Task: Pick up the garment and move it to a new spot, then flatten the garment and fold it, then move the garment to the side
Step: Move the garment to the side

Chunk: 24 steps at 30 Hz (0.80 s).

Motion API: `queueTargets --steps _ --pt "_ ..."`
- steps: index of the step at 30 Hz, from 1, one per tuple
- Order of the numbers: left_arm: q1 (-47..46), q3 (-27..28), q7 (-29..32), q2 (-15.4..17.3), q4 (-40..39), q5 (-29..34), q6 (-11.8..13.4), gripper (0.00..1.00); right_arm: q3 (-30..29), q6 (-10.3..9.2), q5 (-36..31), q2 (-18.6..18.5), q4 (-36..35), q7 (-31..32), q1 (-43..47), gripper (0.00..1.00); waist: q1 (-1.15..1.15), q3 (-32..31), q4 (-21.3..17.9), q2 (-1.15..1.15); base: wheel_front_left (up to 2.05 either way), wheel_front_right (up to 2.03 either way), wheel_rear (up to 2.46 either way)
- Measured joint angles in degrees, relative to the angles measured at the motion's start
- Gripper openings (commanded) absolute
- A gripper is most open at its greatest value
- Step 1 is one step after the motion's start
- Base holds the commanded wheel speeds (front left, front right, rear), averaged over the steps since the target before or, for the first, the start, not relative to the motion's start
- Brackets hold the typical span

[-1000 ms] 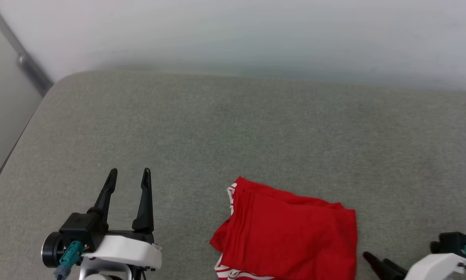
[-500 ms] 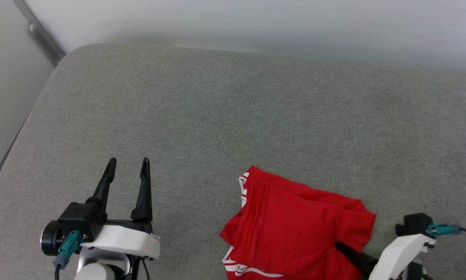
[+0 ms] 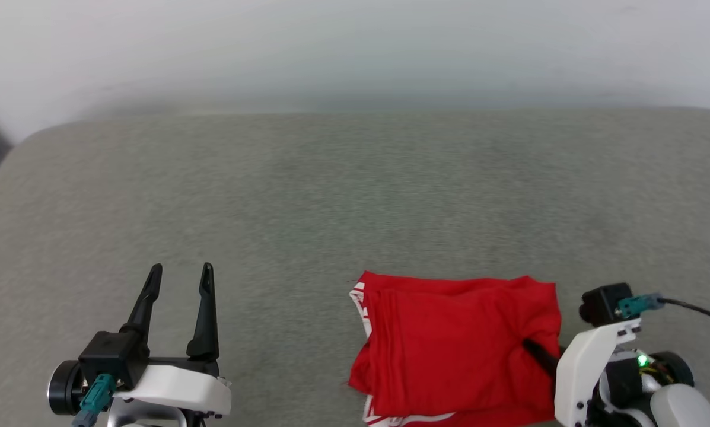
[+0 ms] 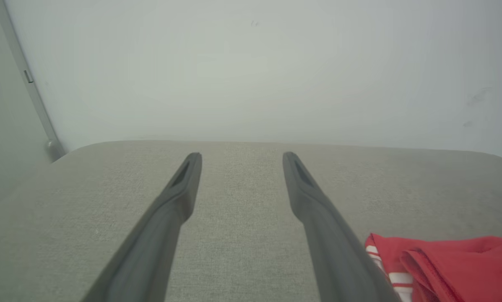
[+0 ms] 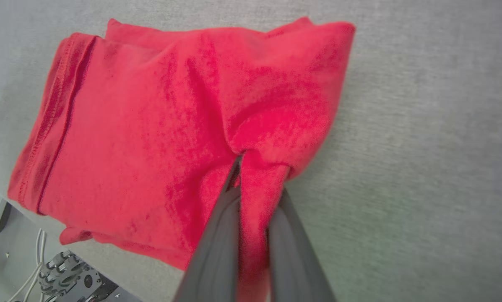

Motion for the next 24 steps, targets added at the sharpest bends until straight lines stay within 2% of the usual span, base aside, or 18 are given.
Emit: queueTargets --steps 4,5,6,11,14,16,20,21,22,24 --pt "0.07 0.29 0.00 -0.13 -1.22 0.43 -0.32 1.00 0.04 0.00 -2.91 -0.96 1.38 0.27 -3.44 0.00 0.00 0.16 -5.56 0.00 0.00 0.00 0.00" --pt "0.07 0.29 0.00 -0.13 -1.22 0.43 -0.32 1.00 0.04 0.00 -2.91 -0.96 1.38 0.27 -3.44 0.00 0.00 0.16 -5.56 0.00 0.00 0.00 0.00" --pt "-0.52 0.42 0.00 -0.07 -1.85 0.66 -0.64 1.00 -0.13 0.01 -3.97 -1.30 2.69 -0.31 -5.76 0.00 0.00 0.60 -8.56 0.00 0.00 0.00 0.00" --pt "-3.26 0.73 0.01 0.97 -4.09 1.68 -1.46 1.00 -0.70 0.00 -6.32 -1.59 7.56 -3.52 -12.99 0.00 0.00 3.22 -15.71 0.00 0.00 0.00 0.00" --pt "-6.11 0.58 0.70 2.21 -6.31 2.54 -2.01 1.00 -1.96 0.00 -8.40 -2.24 10.48 -6.24 -17.66 0.00 0.00 6.60 -18.68 0.00 0.00 0.00 0.00" --pt "-11.93 -0.01 3.80 5.46 -11.00 3.96 -3.82 1.00 -8.03 0.00 -14.28 -3.58 15.83 -12.21 -26.48 0.00 0.01 15.31 -22.43 0.00 0.00 0.00 0.00" --pt "-15.78 -1.08 5.45 6.64 -12.93 4.60 -5.35 1.00 -14.90 0.00 -19.16 -4.34 19.98 -15.39 -31.15 0.00 0.01 20.97 -23.67 0.00 0.00 0.00 0.00" --pt "-15.78 -1.08 5.45 6.64 -12.93 4.60 -5.35 1.00 -14.90 0.00 -19.16 -4.34 19.98 -15.39 -31.15 0.00 0.01 20.97 -23.67 0.00 0.00 0.00 0.00" --pt "-17.55 -1.65 6.01 6.94 -13.56 4.98 -6.03 1.00 -17.91 0.00 -22.49 -5.00 21.60 -17.11 -33.07 0.00 0.01 23.54 -23.79 0.00 0.00 0.00 0.00" --pt "-18.31 -1.86 6.28 7.06 -13.78 5.00 -6.15 1.00 -18.94 0.00 -24.15 -5.32 22.20 -17.86 -34.01 0.00 0.01 24.68 -23.74 0.00 0.00 0.00 0.00"
